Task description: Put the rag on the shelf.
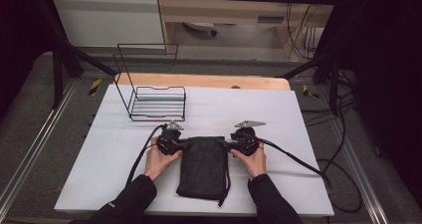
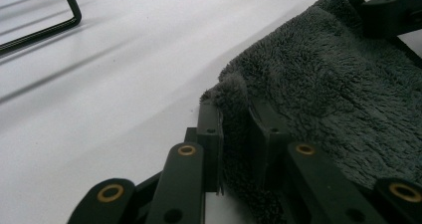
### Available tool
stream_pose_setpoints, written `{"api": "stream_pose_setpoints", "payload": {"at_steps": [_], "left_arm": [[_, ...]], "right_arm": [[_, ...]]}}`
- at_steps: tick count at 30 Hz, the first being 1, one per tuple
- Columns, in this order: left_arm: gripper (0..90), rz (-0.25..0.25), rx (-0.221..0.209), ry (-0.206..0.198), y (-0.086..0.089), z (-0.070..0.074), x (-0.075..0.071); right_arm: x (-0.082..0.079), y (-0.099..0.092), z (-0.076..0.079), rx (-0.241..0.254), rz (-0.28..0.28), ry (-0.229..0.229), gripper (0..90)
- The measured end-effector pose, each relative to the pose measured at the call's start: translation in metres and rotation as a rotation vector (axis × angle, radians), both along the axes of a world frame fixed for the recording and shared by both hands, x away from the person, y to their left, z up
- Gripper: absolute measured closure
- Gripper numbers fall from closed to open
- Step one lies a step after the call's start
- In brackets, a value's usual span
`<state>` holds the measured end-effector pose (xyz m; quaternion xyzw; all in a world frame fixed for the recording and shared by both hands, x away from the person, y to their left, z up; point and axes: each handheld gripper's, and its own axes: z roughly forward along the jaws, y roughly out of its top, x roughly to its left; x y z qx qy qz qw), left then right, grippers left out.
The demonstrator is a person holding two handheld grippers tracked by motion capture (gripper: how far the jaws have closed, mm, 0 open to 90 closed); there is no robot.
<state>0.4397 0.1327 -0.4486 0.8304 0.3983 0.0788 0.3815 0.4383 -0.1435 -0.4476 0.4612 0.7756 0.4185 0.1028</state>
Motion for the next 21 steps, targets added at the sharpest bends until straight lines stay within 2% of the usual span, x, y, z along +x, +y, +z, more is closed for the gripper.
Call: {"api": "stream_pose_setpoints", "payload": {"at_steps": [4,11,16,21], "left_arm": [[76.3,-0.002,0.000,-0.003,-0.0002,0.0000,-0.0002],[76.3,-0.006,-0.005,0.001,0.0006,-0.0002,0.0004],[76.4,-0.007,-0.007,0.002,0.0010,-0.0002,0.0008],[77.4,-0.012,-0.018,0.009,0.0025,-0.0003,0.0022]], "right_arm": [[-0.0009,0.0017,-0.0049,-0.030,0.007,0.013,41.9],[-0.0031,0.0045,-0.0083,0.001,0.036,0.032,53.5],[-0.0033,0.0056,-0.0096,0.018,0.037,0.038,60.0],[-0.0022,0.0059,-0.0099,0.052,0.039,0.080,71.8]]}}
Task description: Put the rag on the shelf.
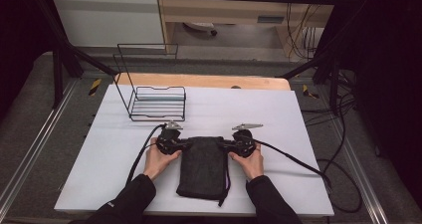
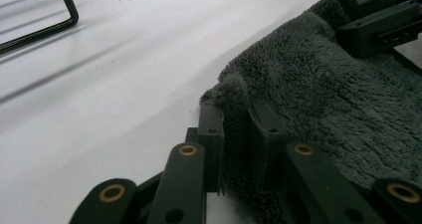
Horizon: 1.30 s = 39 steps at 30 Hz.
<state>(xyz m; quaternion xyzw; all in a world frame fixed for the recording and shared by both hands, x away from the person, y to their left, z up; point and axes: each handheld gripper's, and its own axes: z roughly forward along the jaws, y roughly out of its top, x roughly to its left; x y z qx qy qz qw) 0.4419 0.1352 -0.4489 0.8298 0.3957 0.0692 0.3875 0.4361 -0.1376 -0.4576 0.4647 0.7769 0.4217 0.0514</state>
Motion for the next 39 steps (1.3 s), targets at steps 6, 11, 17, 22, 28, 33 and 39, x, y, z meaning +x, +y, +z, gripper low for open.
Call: {"api": "stream_pose_setpoints", "payload": {"at_steps": [6,11,17,22,28,33,39], "left_arm": [[79.4,0.005,-0.013,0.010,0.001,0.001,0.000],[80.2,0.012,-0.023,0.004,0.003,0.005,-0.001],[80.5,0.000,-0.045,-0.031,0.007,0.016,-0.005],[80.6,-0.003,-0.070,-0.066,0.010,0.027,-0.010],[80.7,-0.009,-0.085,-0.095,0.013,0.036,-0.015],[80.8,-0.013,-0.108,-0.119,0.016,0.047,-0.020],[80.8,-0.013,-0.114,-0.167,0.019,0.062,-0.028]], "right_arm": [[-0.001,0.000,0.002,0.019,-0.008,0.026,76.1],[-0.002,-0.001,0.005,0.025,-0.007,0.012,76.8],[-0.005,-0.004,0.015,0.067,0.000,-0.012,77.1],[-0.009,-0.004,0.024,0.084,0.010,-0.046,77.2],[-0.015,-0.001,0.035,0.088,0.018,-0.097,77.3],[-0.020,-0.003,0.045,0.103,0.023,-0.127,77.5],[-0.027,-0.001,0.059,0.121,0.024,-0.189,77.6]]}}
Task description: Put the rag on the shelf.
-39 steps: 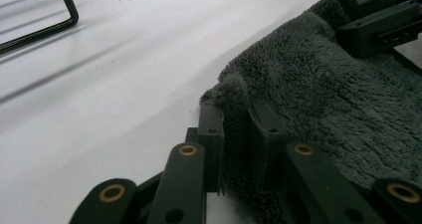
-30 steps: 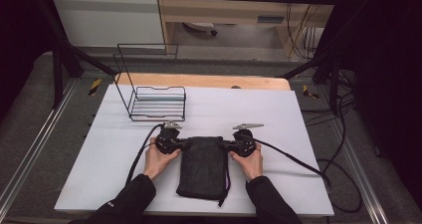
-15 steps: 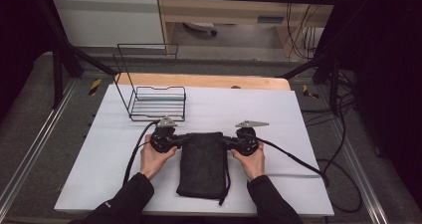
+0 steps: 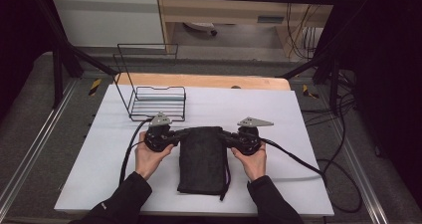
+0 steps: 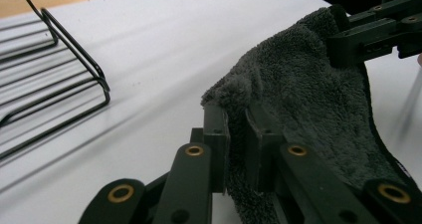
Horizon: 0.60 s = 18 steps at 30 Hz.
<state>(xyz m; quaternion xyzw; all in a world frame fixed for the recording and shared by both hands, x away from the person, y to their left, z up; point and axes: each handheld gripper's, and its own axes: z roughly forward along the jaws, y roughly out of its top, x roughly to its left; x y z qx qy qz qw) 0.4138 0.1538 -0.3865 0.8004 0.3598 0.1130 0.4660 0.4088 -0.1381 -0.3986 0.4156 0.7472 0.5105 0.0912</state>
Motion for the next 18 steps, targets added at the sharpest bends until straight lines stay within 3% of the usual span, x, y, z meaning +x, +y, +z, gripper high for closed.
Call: {"api": "stream_pose_setpoints", "payload": {"at_steps": [6,18], "left_arm": [[80.7,0.006,-0.004,-0.026,0.002,0.006,-0.005],[80.8,0.043,-0.026,-0.071,0.009,0.013,-0.007]], "right_arm": [[-0.005,0.003,0.008,-0.023,0.009,-0.062,77.4],[-0.002,0.016,0.019,-0.045,0.003,-0.141,77.8]]}}
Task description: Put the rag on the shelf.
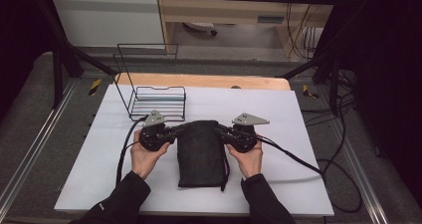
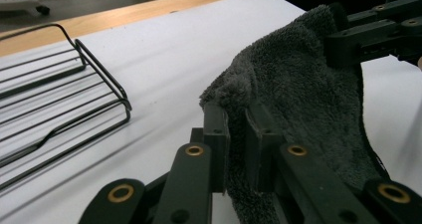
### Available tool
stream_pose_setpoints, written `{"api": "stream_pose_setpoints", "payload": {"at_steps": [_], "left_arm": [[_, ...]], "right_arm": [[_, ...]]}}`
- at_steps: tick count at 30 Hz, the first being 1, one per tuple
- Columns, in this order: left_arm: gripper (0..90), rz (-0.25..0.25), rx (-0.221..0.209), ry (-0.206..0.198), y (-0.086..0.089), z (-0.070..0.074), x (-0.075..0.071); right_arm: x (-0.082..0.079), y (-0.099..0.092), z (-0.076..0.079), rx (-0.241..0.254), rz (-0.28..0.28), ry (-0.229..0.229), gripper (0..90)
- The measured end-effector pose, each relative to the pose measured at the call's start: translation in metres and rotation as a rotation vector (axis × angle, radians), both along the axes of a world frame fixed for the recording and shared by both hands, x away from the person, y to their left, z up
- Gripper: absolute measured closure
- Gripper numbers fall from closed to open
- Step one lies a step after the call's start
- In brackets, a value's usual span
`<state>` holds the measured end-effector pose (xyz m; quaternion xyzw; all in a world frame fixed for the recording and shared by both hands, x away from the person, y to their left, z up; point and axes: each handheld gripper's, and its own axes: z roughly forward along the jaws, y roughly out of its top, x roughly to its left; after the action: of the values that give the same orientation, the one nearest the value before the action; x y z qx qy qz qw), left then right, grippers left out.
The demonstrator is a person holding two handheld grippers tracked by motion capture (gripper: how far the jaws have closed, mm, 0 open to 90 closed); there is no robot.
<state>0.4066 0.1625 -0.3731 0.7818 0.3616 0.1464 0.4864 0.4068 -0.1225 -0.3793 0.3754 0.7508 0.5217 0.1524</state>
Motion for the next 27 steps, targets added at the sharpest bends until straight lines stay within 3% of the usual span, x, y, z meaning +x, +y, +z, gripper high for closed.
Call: {"api": "stream_pose_setpoints", "payload": {"at_steps": [3,7,14,22,27], "left_arm": [[80.9,-0.002,-0.006,-0.008,0.002,0.002,-0.001],[80.9,-0.009,-0.003,-0.018,0.003,0.003,-0.004],[81.0,-0.005,-0.022,-0.052,0.005,0.009,-0.008],[81.1,0.007,-0.070,-0.106,0.015,0.027,-0.016],[81.1,0.022,-0.092,-0.163,0.022,0.043,-0.023]], "right_arm": [[-0.002,0.002,0.001,0.038,0.000,-0.010,77.9],[-0.009,0.003,0.000,0.027,0.010,-0.048,78.2],[-0.025,0.009,0.006,0.051,0.000,-0.133,78.5],[-0.034,0.019,0.019,0.091,-0.017,-0.205,78.5],[-0.038,0.023,0.031,0.118,-0.022,-0.253,78.7]]}}
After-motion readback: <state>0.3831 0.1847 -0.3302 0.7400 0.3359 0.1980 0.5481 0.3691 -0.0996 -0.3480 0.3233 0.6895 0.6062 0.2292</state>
